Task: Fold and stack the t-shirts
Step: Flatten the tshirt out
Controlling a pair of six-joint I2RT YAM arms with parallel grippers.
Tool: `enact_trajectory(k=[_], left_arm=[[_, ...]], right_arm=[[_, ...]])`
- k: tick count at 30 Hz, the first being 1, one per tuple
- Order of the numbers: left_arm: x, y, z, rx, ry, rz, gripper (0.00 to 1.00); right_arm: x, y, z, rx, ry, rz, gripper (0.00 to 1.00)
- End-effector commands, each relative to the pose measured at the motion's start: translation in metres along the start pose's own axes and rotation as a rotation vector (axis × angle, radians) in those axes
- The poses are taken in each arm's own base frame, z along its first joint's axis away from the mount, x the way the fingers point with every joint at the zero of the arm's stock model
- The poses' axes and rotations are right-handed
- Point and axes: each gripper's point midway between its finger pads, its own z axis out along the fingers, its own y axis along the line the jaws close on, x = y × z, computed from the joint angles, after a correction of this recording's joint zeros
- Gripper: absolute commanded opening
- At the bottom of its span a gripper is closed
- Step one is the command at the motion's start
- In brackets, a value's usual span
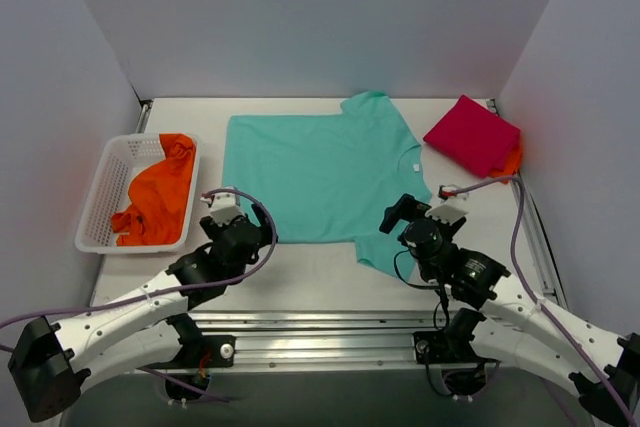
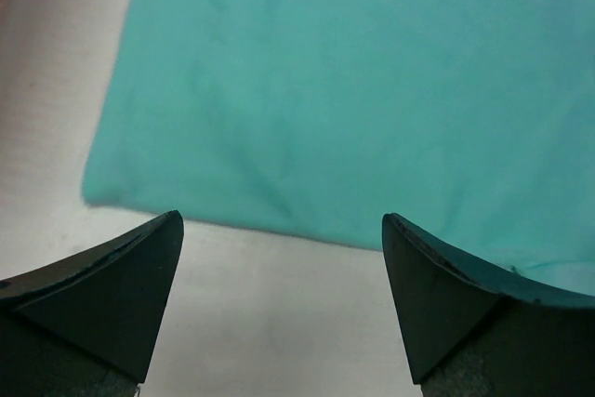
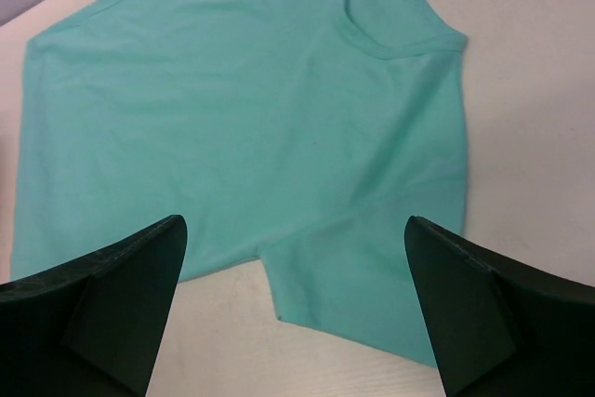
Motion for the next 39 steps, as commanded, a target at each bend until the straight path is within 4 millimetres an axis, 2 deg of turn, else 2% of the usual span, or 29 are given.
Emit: enact_trajectory(k=[1,2,3,4,5,7,8,9,10,11,12,13,14,16,19,23,25,27,28,29,30,31,33,39], left_arm=[[-0.038,-0.045,-0.003,0.2,-0.227,-0.072,0.98],[-0.06,-0.064,-0.007,0.294,-0.327,-0.187,0.98],[-0.033,-0.056,0.001,0.328,-0.304,-0.201,0.94],[-0.028,-0.051,0.011,0.344,-0.308,-0.25,0.94],[-0.027,-0.054,0.013,0.402,-0.286,-0.318,0.94],[-0.023,-0.065,0.025,0.503,-0.177,-0.259,0.94],[0.005,-0.055,0.034,0.422,-0.053,-0.157,0.94],[-0.018,-0.069,0.031,0.389,-0.056,-0.164,0.94],[-0.025,-0.045,0.037,0.2,-0.103,-0.15,0.95],[0.01,-0.021,0.026,0.047,0.005,-0.08,0.96],[0.007,-0.008,0.019,-0.05,-0.008,-0.091,0.96],[-0.004,-0.001,0.011,-0.119,-0.017,-0.117,0.97],[0.008,0.029,0.002,-0.241,0.014,-0.118,0.98],[0.012,0.045,-0.007,-0.289,0.035,-0.128,0.98],[0.033,0.063,-0.017,-0.303,0.097,-0.161,0.98],[0.051,0.062,-0.016,-0.264,0.154,-0.195,0.98],[0.058,0.061,-0.013,-0.266,0.183,-0.213,0.98],[0.067,0.061,-0.008,-0.253,0.207,-0.189,0.98],[0.072,0.057,-0.006,-0.239,0.23,-0.193,0.98],[0.071,0.049,-0.002,-0.202,0.223,-0.202,0.98],[0.075,0.05,0.0,-0.199,0.228,-0.199,0.98],[0.077,0.049,0.001,-0.198,0.229,-0.201,0.99],[0.076,0.048,0.003,-0.199,0.222,-0.201,0.99],[0.074,0.054,0.005,-0.227,0.225,-0.186,0.99]], right_arm=[[-0.022,0.048,0.002,-0.157,-0.091,0.023,1.0],[-0.022,0.059,0.001,-0.217,-0.097,0.039,1.0],[-0.012,0.062,0.004,-0.26,-0.086,0.058,1.0],[-0.019,0.079,0.004,-0.359,-0.077,0.141,1.0],[-0.016,0.079,0.009,-0.385,-0.05,0.173,1.0],[-0.004,0.081,0.021,-0.509,0.085,0.221,1.0],[0.002,0.077,0.024,-0.529,0.133,0.224,1.0],[0.007,0.063,0.032,-0.475,0.156,0.237,1.0],[0.026,0.031,0.039,-0.31,0.234,0.217,1.0],[0.018,-0.007,0.051,-0.083,0.154,0.216,1.0],[0.021,-0.035,0.049,0.067,0.158,0.204,1.0],[0.032,-0.069,0.04,0.228,0.196,0.153,1.0],[0.022,-0.074,0.036,0.283,0.163,0.185,0.99],[0.02,-0.1,0.022,0.406,0.14,0.177,0.94],[0.023,-0.103,0.01,0.413,0.165,0.212,0.94],[0.037,-0.099,-0.001,0.389,0.223,0.232,0.94],[0.051,-0.096,-0.006,0.383,0.261,0.21,0.94],[0.067,-0.091,-0.007,0.359,0.3,0.19,0.93],[0.088,-0.082,-0.006,0.314,0.352,0.157,0.91],[0.1,-0.08,-0.006,0.305,0.38,0.141,0.9],[0.11,-0.079,-0.006,0.305,0.4,0.131,0.89],[0.128,-0.079,-0.007,0.313,0.432,0.104,0.88],[0.137,-0.078,-0.007,0.33,0.436,0.069,0.86],[0.133,-0.074,-0.006,0.324,0.385,0.056,0.84]])
